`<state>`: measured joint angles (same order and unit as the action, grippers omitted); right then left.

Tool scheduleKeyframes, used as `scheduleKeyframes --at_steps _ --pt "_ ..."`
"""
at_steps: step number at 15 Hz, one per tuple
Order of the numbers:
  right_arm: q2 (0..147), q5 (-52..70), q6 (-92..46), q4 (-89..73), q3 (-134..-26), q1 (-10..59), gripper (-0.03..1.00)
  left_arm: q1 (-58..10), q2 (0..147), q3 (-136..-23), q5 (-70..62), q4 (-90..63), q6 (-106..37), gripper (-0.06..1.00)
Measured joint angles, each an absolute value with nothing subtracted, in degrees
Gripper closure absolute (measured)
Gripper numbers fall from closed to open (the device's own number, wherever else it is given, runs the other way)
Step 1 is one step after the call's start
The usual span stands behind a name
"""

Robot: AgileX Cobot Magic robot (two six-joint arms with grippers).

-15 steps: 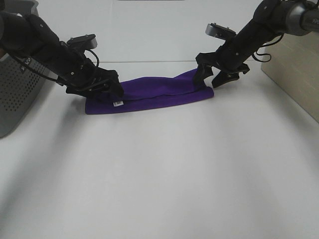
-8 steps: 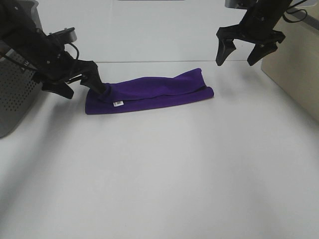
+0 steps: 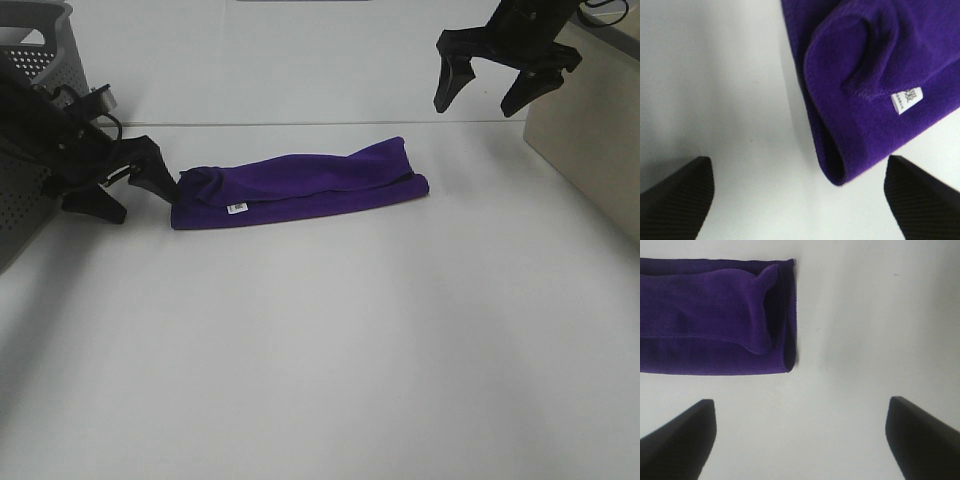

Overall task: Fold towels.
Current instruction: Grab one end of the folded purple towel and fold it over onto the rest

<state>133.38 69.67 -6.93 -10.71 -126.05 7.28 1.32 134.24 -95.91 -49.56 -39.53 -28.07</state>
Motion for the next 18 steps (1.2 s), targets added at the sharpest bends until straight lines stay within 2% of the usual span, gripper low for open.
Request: scheduleKeyframes --at_steps 4,8,10,13,14,15,16,18 --pt "132.53 69.67 -6.53 -11.34 -126.05 7.28 0.09 1.49 141.29 -106.86 -55.35 -45.49 -28.71 0.09" --pt "131.84 69.73 -6.53 -11.34 -126.05 7.28 0.09 0.92 143.70 -109.15 -58.61 -48.07 -27.33 0.10" --pt "131.26 69.73 -6.53 -11.06 -126.05 7.28 0.09 -2.01 144.61 -110.07 -57.81 -48.99 -26.59 0.13" --pt "129.95 69.73 -6.53 -9.45 -126.05 7.28 0.09 -6.70 145.30 -112.53 -54.66 -44.35 -22.35 0.32" --pt "129.26 69.73 -6.53 -9.11 -126.05 7.28 0.09 -7.22 145.59 -113.22 -54.66 -42.46 -21.37 0.50" --pt "128.51 69.73 -6.53 -9.00 -126.05 7.28 0.09 -7.85 146.22 -115.16 -55.35 -37.64 -19.88 0.78" --pt "127.77 69.73 -6.53 -9.00 -126.05 7.28 0.09 -7.91 146.56 -116.88 -56.67 -35.98 -19.60 0.90" --pt "126.39 69.79 -6.30 -9.00 -126.05 7.28 0.09 -7.91 147.59 -121.18 -61.99 -33.35 -19.14 0.93"
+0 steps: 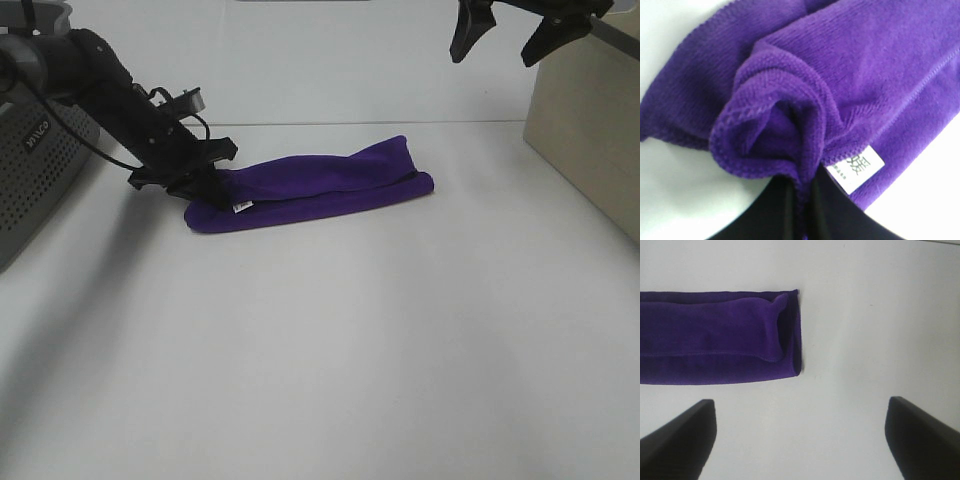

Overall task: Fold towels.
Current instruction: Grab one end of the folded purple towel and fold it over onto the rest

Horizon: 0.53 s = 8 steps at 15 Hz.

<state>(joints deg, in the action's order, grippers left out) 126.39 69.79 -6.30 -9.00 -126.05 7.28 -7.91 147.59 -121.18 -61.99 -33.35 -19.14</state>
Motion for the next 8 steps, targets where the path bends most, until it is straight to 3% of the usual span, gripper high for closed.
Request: scheduleKeyframes --at_steps 4,8 --pt "121.12 69.73 -5.50 -8.77 -123.07 7.28 0.10 -8.14 147.71 -131.44 -68.75 -23.84 -14.78 0.93" --pt "106.51 69.73 -4.81 -4.18 -106.74 7.28 0.11 -8.71 145.13 -135.79 -69.04 -20.74 -12.61 0.93"
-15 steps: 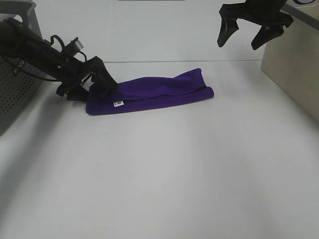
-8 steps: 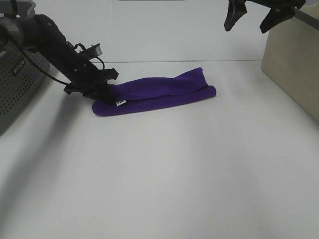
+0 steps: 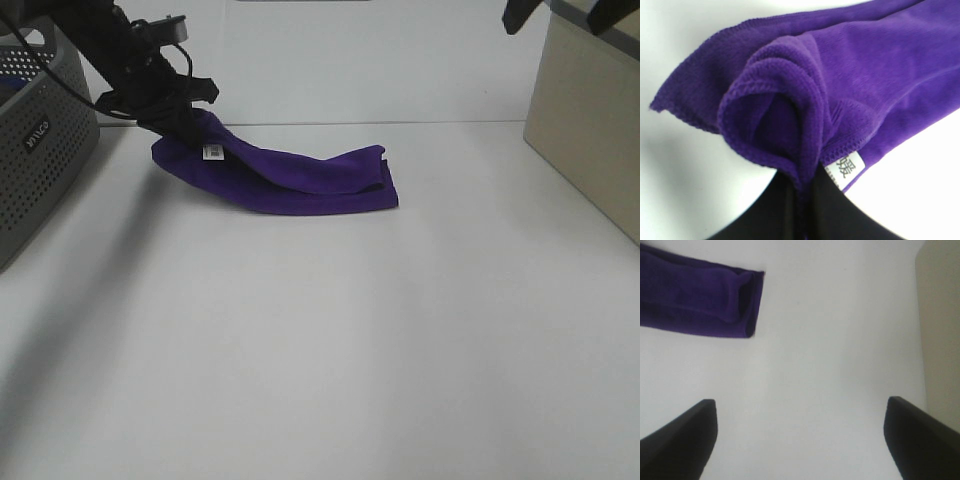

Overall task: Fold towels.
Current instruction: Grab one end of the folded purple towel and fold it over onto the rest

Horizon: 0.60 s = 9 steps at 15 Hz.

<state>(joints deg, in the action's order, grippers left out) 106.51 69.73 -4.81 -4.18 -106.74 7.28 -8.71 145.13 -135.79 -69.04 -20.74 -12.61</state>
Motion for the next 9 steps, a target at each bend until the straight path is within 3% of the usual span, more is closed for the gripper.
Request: scheduleKeyframes --at_steps 2,9 --pt "94.88 69.73 -2.58 -3.90 -92.25 7.28 0.11 -12.66 144.84 -136.54 -69.16 -20.74 -13.24 0.93" --pt "79.07 70.02 -2.29 -4.81 -77.01 7.28 0.11 -21.94 144.90 -136.59 -65.20 -20.91 -14.15 0.93"
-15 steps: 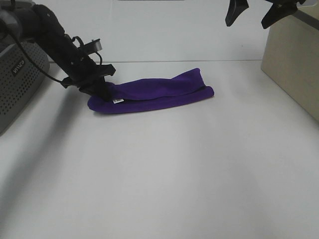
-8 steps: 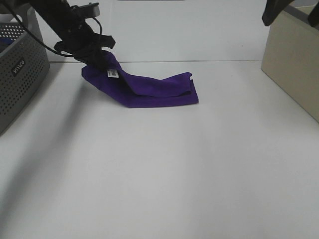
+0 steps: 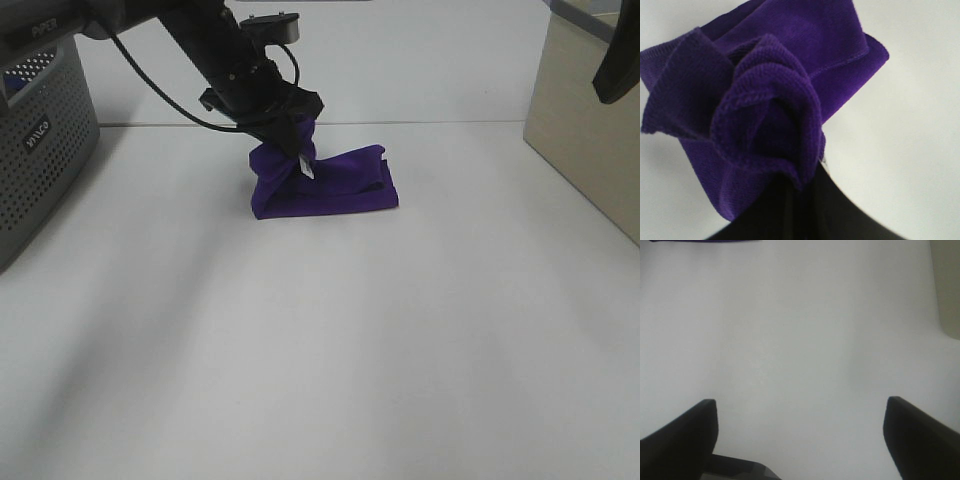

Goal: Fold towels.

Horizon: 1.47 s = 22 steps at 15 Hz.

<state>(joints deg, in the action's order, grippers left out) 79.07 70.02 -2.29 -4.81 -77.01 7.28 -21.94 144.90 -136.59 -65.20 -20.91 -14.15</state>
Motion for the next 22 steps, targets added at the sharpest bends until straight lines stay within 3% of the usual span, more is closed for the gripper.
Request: scheduleKeyframes --at_steps 5,13,18,22 --pt "76.78 70.02 -2.35 -7.22 -73.91 7.28 0.11 -23.61 144.96 -136.59 -57.87 -20.57 -13.69 0.85" --pt "76.66 69.96 -2.52 -7.62 -73.80 7.28 0.11 -26.36 149.71 -136.65 -46.24 -42.11 -24.64 0.37" --pt "76.66 69.96 -3.50 -7.62 -73.80 7.28 0.12 -25.84 144.27 -136.65 -47.78 -32.95 -23.84 0.35" --pt "76.66 69.73 -3.78 -7.96 -73.80 7.28 0.12 -21.14 137.91 -136.71 -55.92 -11.34 -10.94 0.34"
